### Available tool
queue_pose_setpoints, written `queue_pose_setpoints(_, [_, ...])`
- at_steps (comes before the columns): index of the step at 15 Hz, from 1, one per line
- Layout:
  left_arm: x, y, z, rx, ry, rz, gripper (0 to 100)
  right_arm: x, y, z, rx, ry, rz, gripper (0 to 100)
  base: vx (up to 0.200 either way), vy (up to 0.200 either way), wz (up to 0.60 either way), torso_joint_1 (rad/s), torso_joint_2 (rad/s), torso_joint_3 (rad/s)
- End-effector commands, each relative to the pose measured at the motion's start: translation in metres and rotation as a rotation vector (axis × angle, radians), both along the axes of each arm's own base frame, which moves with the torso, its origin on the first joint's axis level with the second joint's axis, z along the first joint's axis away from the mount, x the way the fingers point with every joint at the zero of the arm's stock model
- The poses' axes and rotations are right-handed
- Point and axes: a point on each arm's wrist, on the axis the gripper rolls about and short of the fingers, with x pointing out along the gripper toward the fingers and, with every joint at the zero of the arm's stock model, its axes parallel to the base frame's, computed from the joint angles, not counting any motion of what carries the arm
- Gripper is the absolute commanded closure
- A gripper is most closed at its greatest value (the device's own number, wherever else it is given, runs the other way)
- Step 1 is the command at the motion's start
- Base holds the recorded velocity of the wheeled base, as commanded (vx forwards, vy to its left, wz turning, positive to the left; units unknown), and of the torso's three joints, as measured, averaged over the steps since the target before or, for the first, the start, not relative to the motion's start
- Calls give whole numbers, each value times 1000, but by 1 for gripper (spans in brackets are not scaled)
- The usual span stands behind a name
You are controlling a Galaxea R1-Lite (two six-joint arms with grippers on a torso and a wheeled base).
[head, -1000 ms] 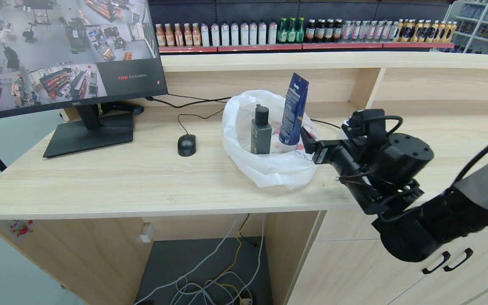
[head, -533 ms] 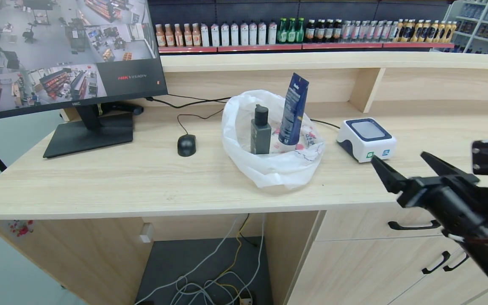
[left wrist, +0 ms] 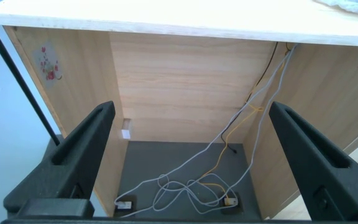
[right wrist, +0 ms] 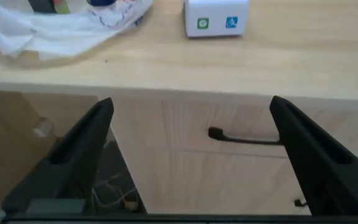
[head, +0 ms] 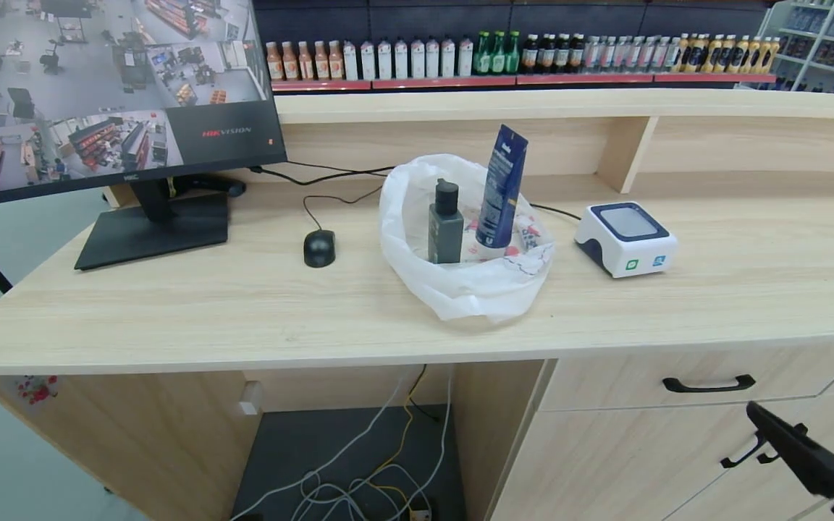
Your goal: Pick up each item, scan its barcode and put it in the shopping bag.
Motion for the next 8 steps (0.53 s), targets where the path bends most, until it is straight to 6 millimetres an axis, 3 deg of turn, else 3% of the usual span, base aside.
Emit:
queue_pose_setpoints(1, [0,0,0,-2,-1,0,0,-52,-13,-13,-19,-34,59,0,0,0,0,0,0,0])
queue_pose_setpoints(5, [0,0,0,0,0,0,0,-90,-26,-48,-82,7,107,0,0,0,0,0,0,0])
queue_pose_setpoints(8, [0,0,0,-2,0,0,0,-95,-28,-54,-81,16,108,0,0,0,0,0,0,0])
